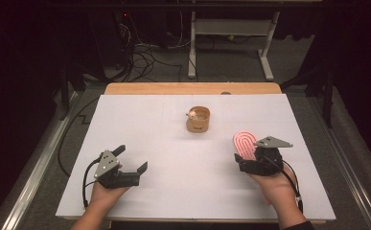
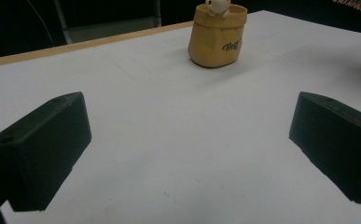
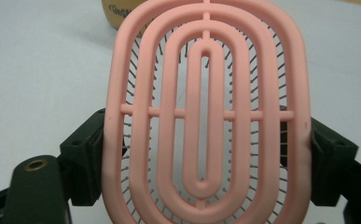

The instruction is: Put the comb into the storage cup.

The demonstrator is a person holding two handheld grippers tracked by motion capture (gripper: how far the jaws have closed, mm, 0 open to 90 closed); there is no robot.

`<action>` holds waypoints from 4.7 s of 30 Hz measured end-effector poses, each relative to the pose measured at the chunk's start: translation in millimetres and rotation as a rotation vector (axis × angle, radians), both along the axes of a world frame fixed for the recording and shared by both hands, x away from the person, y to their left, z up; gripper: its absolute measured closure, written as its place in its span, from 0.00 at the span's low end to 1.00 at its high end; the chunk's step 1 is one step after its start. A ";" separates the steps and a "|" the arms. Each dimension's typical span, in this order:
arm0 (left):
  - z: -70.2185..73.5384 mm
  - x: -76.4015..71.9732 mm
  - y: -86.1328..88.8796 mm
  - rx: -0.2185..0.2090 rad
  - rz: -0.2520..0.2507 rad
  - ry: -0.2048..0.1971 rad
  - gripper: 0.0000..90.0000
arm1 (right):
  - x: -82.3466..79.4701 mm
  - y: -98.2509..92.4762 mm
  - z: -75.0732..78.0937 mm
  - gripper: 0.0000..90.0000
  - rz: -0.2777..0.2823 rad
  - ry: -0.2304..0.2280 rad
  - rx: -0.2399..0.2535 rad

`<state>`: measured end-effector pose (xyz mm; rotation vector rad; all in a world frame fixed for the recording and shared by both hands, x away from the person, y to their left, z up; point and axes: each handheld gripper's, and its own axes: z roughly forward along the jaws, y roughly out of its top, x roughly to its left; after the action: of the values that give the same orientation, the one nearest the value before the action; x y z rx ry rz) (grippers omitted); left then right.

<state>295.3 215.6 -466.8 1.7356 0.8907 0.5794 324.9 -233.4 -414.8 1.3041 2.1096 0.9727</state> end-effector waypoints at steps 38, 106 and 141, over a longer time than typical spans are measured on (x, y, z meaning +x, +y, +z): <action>-1.6 -4.1 -5.5 -0.019 -0.010 -0.002 0.00 | -11.5 3.4 4.6 0.22 0.037 -0.372 0.144; 41.6 36.7 -100.4 -0.040 -0.178 -0.026 0.00 | -36.6 -0.1 7.6 0.22 0.032 -0.572 0.141; 51.4 14.1 -112.5 -0.057 -0.286 -0.012 0.00 | -27.1 52.6 18.7 0.22 0.142 -0.635 0.131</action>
<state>309.4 103.2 -415.4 1.7657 0.6286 0.3708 297.7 -180.8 -396.1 0.7579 1.6736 1.3855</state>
